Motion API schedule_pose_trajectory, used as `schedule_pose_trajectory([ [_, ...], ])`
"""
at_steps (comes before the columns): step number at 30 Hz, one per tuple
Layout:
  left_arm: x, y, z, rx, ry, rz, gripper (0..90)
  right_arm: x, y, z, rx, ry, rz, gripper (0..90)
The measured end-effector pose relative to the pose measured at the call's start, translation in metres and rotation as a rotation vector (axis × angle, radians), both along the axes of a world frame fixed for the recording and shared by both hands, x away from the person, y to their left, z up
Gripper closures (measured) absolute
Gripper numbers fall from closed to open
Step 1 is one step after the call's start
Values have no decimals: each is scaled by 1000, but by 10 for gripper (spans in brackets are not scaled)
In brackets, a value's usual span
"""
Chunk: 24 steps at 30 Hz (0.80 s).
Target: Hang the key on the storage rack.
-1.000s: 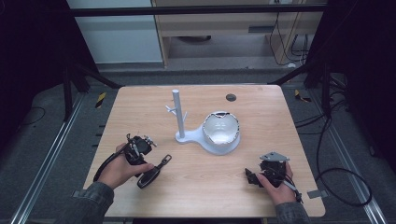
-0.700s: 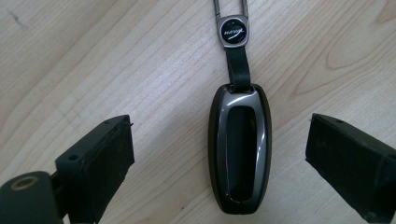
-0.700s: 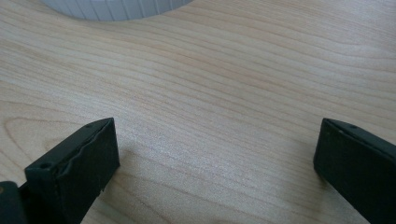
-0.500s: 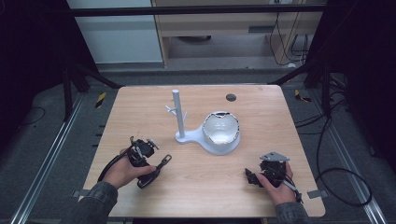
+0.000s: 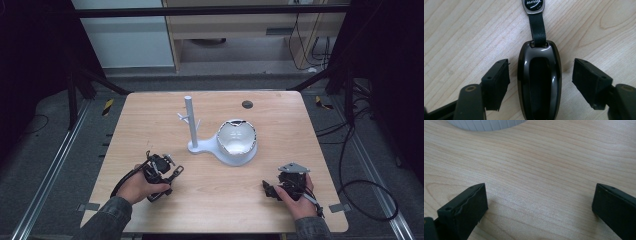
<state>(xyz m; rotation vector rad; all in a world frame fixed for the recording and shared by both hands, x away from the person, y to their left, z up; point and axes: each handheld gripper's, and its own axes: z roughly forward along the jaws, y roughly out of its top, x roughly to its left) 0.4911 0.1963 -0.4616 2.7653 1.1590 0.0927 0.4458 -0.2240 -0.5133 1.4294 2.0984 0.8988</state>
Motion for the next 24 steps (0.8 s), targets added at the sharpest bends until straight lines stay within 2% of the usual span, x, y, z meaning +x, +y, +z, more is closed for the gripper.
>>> schedule_pose_trajectory([
  [8,3,3,-3,-4,18,8,365,0,0,0,0,0,0,5],
  [17,3,6,-3,-16,14,2,430,0,0,0,0,0,0,5],
  [20,2,4,-3,-7,6,-6,472,0,0,0,0,0,0,5],
  [24,1,2,-3,2,-1,-10,483,0,0,0,0,0,1,5],
])
